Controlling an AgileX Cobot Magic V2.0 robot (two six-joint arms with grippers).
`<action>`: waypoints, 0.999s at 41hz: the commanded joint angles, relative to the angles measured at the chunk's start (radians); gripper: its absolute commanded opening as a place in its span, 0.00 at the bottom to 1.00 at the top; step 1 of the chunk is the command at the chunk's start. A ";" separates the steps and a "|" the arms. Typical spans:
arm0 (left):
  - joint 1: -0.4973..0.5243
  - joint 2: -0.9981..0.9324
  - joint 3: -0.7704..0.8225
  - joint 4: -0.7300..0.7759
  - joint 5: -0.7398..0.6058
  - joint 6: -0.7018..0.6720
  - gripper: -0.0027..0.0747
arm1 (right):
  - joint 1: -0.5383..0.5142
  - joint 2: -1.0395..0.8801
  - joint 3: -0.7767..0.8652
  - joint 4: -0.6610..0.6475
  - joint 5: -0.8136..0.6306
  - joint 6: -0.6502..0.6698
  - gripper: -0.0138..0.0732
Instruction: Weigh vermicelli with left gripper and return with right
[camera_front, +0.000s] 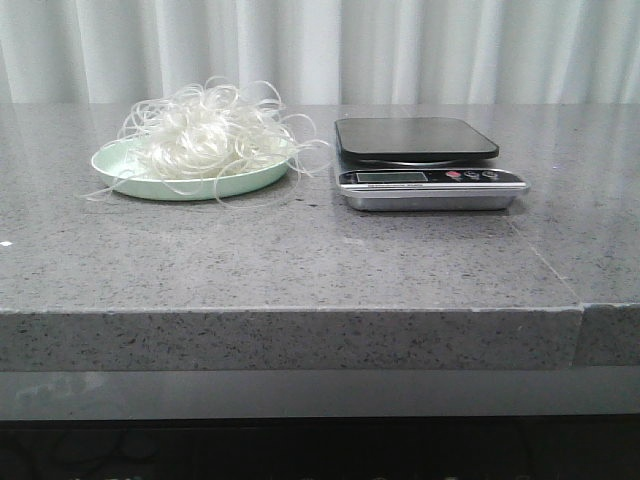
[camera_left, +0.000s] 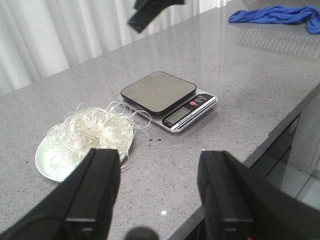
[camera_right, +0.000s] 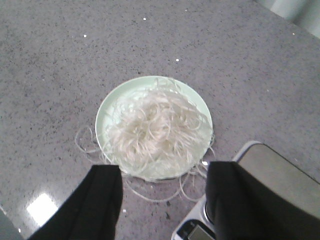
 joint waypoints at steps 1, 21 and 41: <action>-0.001 0.006 -0.023 -0.015 -0.082 -0.009 0.58 | -0.005 -0.151 0.093 -0.033 -0.078 0.000 0.71; -0.001 0.006 -0.023 -0.050 -0.082 -0.009 0.58 | -0.005 -0.711 0.642 -0.043 -0.117 0.002 0.71; -0.001 0.006 -0.023 -0.050 -0.082 -0.009 0.58 | -0.005 -1.107 0.930 -0.043 -0.066 0.002 0.71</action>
